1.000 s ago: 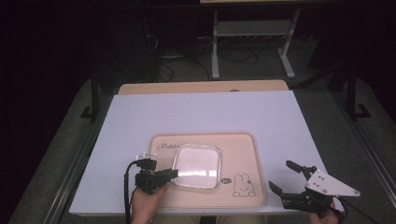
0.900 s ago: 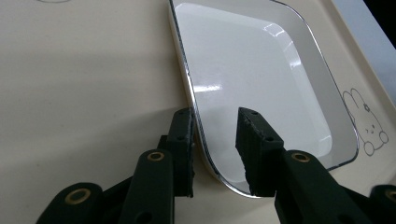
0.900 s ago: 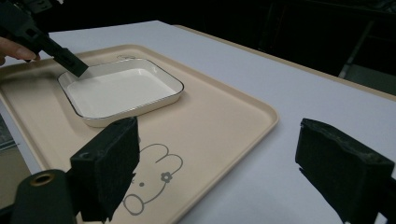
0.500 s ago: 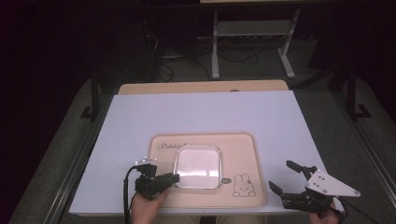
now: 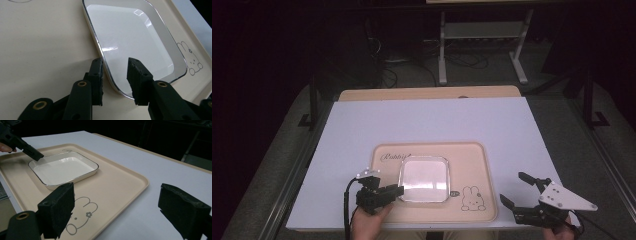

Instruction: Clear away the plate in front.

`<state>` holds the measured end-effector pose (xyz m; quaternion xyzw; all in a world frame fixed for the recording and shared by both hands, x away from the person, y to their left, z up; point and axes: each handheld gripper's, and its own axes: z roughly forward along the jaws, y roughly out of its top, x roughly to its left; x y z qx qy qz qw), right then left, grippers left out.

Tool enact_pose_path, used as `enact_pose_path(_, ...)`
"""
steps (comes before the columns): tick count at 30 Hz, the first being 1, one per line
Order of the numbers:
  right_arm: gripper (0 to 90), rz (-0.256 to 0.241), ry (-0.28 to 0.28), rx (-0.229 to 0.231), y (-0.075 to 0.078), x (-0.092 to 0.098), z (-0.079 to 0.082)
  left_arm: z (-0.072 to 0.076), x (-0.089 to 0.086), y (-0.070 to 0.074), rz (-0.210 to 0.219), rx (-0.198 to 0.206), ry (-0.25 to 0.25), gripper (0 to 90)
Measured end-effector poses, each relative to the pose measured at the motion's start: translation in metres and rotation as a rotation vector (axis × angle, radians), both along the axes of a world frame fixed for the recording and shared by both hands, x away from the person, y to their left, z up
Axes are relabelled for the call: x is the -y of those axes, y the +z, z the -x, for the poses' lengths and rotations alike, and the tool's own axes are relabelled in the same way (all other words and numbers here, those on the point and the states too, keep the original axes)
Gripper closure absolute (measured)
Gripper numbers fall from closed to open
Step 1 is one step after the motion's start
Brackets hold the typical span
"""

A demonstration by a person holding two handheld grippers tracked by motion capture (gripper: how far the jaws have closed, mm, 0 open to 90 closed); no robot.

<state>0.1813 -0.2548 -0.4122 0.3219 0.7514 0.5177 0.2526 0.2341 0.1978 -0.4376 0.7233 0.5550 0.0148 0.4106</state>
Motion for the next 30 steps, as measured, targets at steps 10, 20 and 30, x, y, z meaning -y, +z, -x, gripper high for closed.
enact_pose_path(10, 12.9, 0.003, -0.005, -0.004, -0.001, 0.0, -0.001, -0.002, -0.006, 0.01, -0.025, 0.053, -0.014, 60.5)
enact_pose_path(20, 12.9, 0.004, -0.016, -0.013, -0.001, 0.0, -0.001, -0.004, -0.003, 0.019, -0.06, 0.124, -0.057, 59.4)
enact_pose_path(30, 12.9, 0.005, -0.03, -0.016, -0.002, 0.001, -0.002, -0.006, -0.004, 0.025, -0.07, 0.177, -0.084, 59.1)
